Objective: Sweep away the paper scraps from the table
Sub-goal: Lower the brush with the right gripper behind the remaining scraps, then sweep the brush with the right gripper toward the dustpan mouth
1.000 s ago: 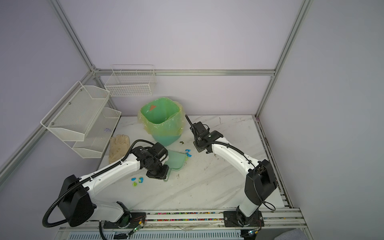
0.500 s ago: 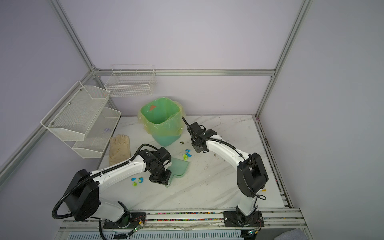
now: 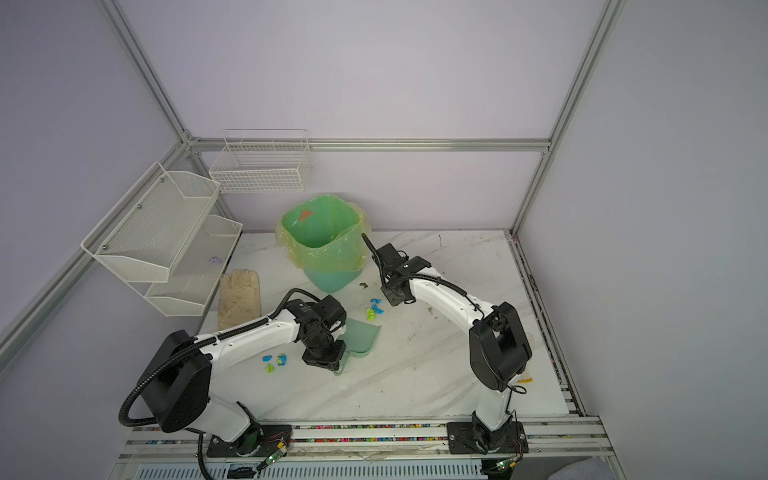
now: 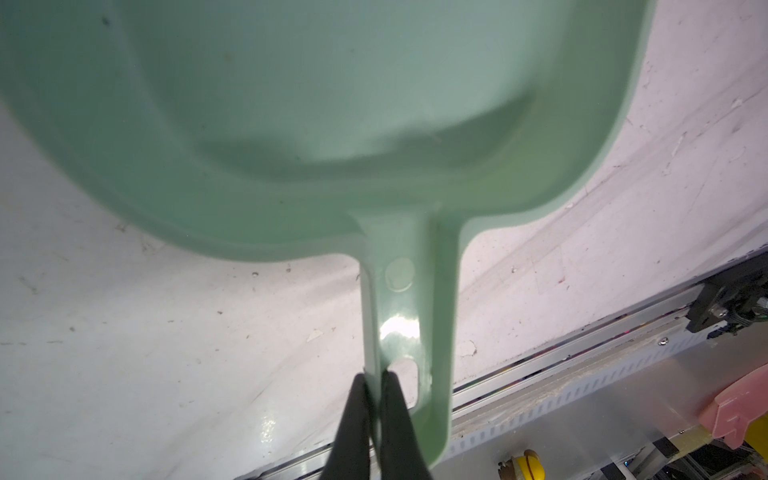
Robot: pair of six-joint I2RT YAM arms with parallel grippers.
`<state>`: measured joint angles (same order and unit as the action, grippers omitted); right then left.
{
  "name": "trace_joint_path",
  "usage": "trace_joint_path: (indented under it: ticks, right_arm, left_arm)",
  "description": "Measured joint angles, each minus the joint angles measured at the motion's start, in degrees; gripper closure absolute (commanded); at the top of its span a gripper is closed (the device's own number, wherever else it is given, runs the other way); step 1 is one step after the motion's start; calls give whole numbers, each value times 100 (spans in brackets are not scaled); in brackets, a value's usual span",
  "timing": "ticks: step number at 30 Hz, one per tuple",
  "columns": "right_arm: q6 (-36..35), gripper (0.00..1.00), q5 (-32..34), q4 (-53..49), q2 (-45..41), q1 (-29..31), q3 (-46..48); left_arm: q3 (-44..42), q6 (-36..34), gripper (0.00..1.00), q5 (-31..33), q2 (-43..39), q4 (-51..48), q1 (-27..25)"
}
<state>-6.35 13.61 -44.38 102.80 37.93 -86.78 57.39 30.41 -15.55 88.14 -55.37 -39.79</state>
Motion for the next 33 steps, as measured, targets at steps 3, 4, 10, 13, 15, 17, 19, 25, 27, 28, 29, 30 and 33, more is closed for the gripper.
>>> trace_joint_path:
  ticks: [3, 4, 10, 13, 15, 17, 19, 25, 27, 28, 29, 30, 33]
  right_arm:
    - [-61, 100, -87, -9, 17, 46, 0]
    - [-87, 100, -90, -11, 35, 72, -2]
    - [-289, 100, -111, -55, 195, 385, -48]
    - [-352, 100, -144, -68, 214, 501, -83]
    - [-374, 100, -160, -87, 216, 560, -85]
    - [-398, 100, -184, -118, 216, 612, -85]
    - [-415, 100, -201, -142, 216, 654, -85]
    - [-446, 100, -240, -192, 216, 800, -85]
    - [-448, 100, -262, -225, 216, 872, -85]
    - [-448, 100, -280, -247, 216, 911, -85]
    - [-448, 100, -299, -264, 216, 940, -85]
    - [-448, 100, -332, -282, 214, 977, -85]
    - [-446, 100, -433, -291, 197, 1064, -70]
  left_arm:
    - [0, -4, 100, -7, 57, 4, 0]
    - [0, -7, 100, -7, 83, 4, 0]
    - [2, -26, 100, -9, 199, 7, 0]
    - [2, -50, 100, -9, 201, 7, 0]
    - [2, -66, 100, -9, 201, 7, 0]
    - [2, -96, 100, -9, 201, 4, 0]
    - [2, -107, 100, -7, 201, 2, 0]
    - [2, -129, 100, -7, 216, 0, 2]
    - [2, -153, 100, -7, 247, 0, 2]
    - [4, -160, 100, -7, 269, 0, 2]
    - [4, -173, 100, -9, 289, -2, 4]
    - [9, -190, 100, -9, 306, -7, 7]
    - [15, -243, 100, -11, 337, -17, 15]
